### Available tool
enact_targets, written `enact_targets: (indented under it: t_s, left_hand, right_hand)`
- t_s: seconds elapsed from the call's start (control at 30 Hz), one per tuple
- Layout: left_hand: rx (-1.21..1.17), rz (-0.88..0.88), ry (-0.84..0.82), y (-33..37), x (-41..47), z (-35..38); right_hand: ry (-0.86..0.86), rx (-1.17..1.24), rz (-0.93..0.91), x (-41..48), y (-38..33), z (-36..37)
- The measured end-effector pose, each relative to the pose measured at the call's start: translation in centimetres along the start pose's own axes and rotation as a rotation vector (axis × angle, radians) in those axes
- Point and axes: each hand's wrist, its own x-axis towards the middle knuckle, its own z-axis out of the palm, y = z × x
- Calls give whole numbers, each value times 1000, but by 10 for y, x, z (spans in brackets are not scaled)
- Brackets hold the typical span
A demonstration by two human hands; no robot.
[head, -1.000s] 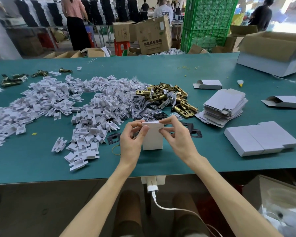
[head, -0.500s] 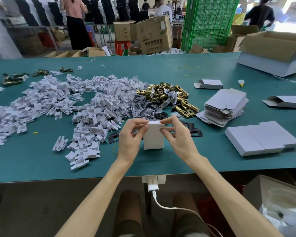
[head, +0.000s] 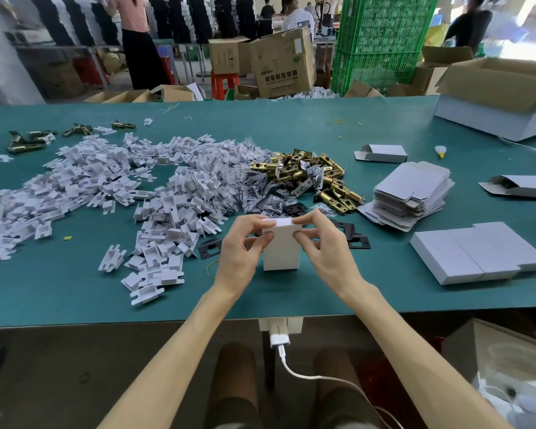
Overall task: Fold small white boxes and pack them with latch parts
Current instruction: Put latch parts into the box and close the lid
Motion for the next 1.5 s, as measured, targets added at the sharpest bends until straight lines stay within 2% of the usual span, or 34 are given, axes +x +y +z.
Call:
enact_targets:
  t_s: [0.1, 0.4, 0.6, 0.73, 0.9, 1.13, 1.2, 1.33, 1.5]
  left_hand:
    - [38, 61, -61, 0, -1, 3]
    - [-5, 65, -17, -9, -4, 11]
    - [-62, -144, 6, -20, -15, 16]
    - [-40, -200, 14, -25, -17, 15]
    - [-173, -305, -5, -28, -17, 8]
    - [-204, -340, 0, -35, -18, 3]
    - [-245, -346, -13, -35, -17, 2]
    - [-279, -327, -37, -32, -17, 3]
    - [-256, -337, -46, -32, -20, 5]
  right_hand:
    - [18, -38, -47, -1, 2, 4]
    - [41, -3, -29, -4, 4, 7]
    - [5, 67, 74, 2, 1, 7]
    - [-3, 75, 92, 2, 0, 8]
    - [-6, 67, 98, -3, 4, 12]
    - [-132, -86, 129, -14, -1, 37]
    - [-151, -58, 165, -8, -5, 39]
    - [-150, 67, 280, 8, -12, 43]
    - [-80, -27, 310, 9, -10, 50]
